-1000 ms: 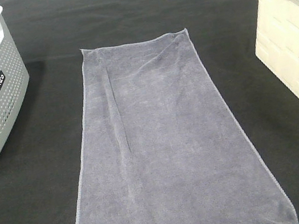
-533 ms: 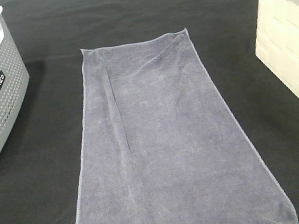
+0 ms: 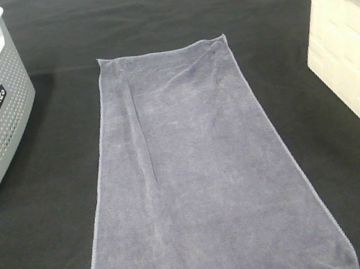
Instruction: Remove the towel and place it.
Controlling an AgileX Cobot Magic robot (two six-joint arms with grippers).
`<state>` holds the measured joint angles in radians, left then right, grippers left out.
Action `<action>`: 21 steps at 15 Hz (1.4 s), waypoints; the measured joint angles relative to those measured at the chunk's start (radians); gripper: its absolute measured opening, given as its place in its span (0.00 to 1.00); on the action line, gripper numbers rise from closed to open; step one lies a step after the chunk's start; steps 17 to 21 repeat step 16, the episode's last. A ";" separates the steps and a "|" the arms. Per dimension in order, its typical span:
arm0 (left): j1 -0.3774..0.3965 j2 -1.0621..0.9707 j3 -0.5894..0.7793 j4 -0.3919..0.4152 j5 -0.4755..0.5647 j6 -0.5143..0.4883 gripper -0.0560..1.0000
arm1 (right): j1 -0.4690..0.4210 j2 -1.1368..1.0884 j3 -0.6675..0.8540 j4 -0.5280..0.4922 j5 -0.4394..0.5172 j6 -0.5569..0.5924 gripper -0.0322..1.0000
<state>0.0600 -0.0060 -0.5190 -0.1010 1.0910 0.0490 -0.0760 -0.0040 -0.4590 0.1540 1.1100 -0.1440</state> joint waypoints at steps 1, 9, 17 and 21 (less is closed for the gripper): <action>0.000 0.000 0.000 0.000 0.000 0.000 0.79 | 0.000 0.000 0.000 0.000 0.000 0.000 0.78; 0.000 0.000 0.000 0.000 0.000 0.000 0.79 | 0.000 0.000 0.000 0.000 0.000 0.000 0.78; 0.000 0.000 0.000 0.000 -0.001 0.000 0.79 | 0.000 0.000 0.000 0.000 0.000 0.000 0.78; 0.000 0.000 0.000 0.000 -0.001 0.000 0.79 | 0.000 0.000 0.000 0.000 0.000 0.000 0.78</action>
